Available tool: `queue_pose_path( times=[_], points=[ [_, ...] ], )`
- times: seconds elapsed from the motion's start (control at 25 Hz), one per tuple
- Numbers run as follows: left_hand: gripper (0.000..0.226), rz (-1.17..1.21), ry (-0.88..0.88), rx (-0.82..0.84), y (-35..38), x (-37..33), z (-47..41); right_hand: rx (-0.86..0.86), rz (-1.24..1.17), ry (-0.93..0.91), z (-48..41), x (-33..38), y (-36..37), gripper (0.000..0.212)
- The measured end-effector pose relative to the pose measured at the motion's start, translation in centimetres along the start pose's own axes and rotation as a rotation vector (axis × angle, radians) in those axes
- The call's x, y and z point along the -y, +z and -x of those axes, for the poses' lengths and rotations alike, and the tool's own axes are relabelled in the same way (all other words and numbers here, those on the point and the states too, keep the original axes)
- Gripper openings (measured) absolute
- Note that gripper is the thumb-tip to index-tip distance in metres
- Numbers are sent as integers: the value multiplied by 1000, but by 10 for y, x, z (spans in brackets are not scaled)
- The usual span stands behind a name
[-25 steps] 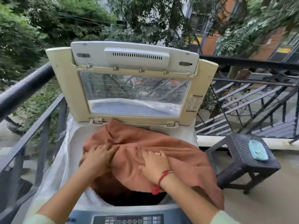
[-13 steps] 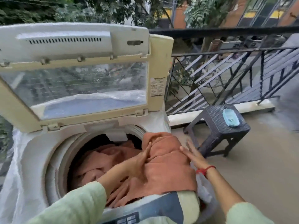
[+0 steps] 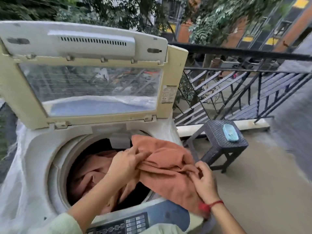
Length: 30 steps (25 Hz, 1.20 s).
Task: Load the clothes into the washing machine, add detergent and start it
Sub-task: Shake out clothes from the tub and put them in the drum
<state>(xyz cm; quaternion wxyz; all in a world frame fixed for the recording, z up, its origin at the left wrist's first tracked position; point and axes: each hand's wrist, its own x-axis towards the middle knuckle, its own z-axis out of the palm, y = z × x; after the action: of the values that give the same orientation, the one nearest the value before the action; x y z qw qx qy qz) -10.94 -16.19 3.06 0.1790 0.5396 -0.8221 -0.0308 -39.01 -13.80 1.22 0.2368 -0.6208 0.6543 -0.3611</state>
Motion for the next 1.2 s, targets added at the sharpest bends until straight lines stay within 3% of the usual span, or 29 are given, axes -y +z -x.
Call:
queue_pose_path(
  times=[0.08,0.16,0.28,0.36,0.4,0.44,0.52,0.56,0.6,0.64,0.72,0.8,0.88,0.96,1.04,1.12,1.2],
  points=[
    [58,-42,-66,-159,-43,13,1,-124,57,-267,-4,54,-1,25],
    [50,-31,-231,-307,-89,31,14,-180,58,-491,-8,124,0,13],
    [45,-6,-481,-455,-144,58,44,-210,-94,-625,-12,204,29,15],
    [47,-145,-583,-486,-152,81,61,-170,-111,-631,-12,220,68,13],
    [49,-265,-594,-368,-142,96,68,-145,48,-636,-15,213,90,12],
    [54,-355,-598,-139,-131,107,74,-39,302,-631,-21,196,115,15],
    [67,-312,-610,444,-97,118,84,545,731,-526,-26,155,148,34],
    [72,-250,-578,712,-80,112,86,868,780,-463,-27,133,152,46],
    [77,-207,-535,868,-66,102,84,1039,714,-413,-29,117,145,56],
    [84,-178,-487,897,-55,92,77,1036,569,-388,-35,105,130,64],
    [104,-132,-415,822,-40,67,54,744,369,-355,-59,90,86,84],
    [129,-59,-331,678,-14,50,21,458,453,-248,-93,64,37,111],
    [141,82,-261,642,22,29,-11,509,373,-22,-107,35,8,136],
    [143,266,-207,704,64,6,-31,698,81,151,-92,8,6,147],
    [141,473,-192,739,91,-1,-34,699,-93,220,-64,-6,19,129],
    [133,620,-160,674,103,-3,-37,423,-45,224,-45,-9,29,89],
    [113,665,-189,487,109,-5,-28,182,132,203,-36,4,31,61]
  ],
)
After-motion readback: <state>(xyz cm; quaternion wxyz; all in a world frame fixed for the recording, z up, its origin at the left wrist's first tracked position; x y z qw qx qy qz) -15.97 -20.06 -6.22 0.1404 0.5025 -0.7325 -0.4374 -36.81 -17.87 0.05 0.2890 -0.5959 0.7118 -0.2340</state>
